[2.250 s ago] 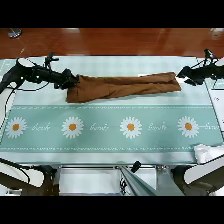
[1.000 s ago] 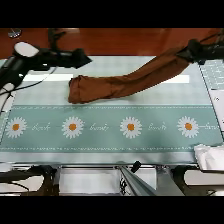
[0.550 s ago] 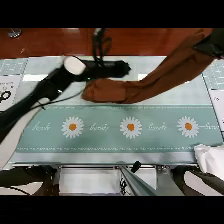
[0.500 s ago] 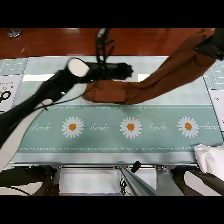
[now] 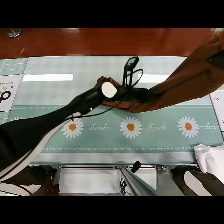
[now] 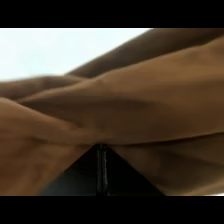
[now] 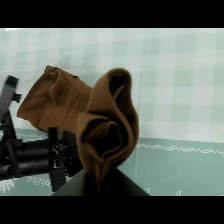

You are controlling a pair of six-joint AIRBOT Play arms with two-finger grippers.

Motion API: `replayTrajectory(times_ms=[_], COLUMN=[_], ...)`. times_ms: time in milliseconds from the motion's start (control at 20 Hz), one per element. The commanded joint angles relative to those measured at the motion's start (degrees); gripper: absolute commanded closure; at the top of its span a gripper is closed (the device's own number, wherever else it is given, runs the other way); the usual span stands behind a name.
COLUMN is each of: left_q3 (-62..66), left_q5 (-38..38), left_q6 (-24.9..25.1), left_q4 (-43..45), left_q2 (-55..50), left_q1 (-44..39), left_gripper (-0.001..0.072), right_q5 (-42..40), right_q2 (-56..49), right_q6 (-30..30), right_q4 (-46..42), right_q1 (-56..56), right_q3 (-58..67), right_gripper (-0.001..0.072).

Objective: Fold the shirts.

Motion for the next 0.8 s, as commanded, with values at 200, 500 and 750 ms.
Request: replayTrajectory(times_ms=[200,500,750], left_q3=[0.0,0.0,0.0], left_q5=[0.0,-4.3,-8.8], left_q6=[0.0,3.5,3.4], left_q4=[-10.5,-6.9,3.5], left_q2=[-5.0,3.3,20.9], left_q1=[-4.1,7.5,20.2], left_gripper=[0.0681,0.0684,0.0684], right_q5=[1.4,-5.8,-23.3], right_q2=[1.6,0.6,-5.0], right_q6=[0.6,-0.2,1.0], right_q4=[-1.3,-5.9,-6.2], right_q1=[0.0,0.3,13.6], right_q3=[0.0,-4.0,-13.3], right_gripper=[0.0685,0.0686,0.0686])
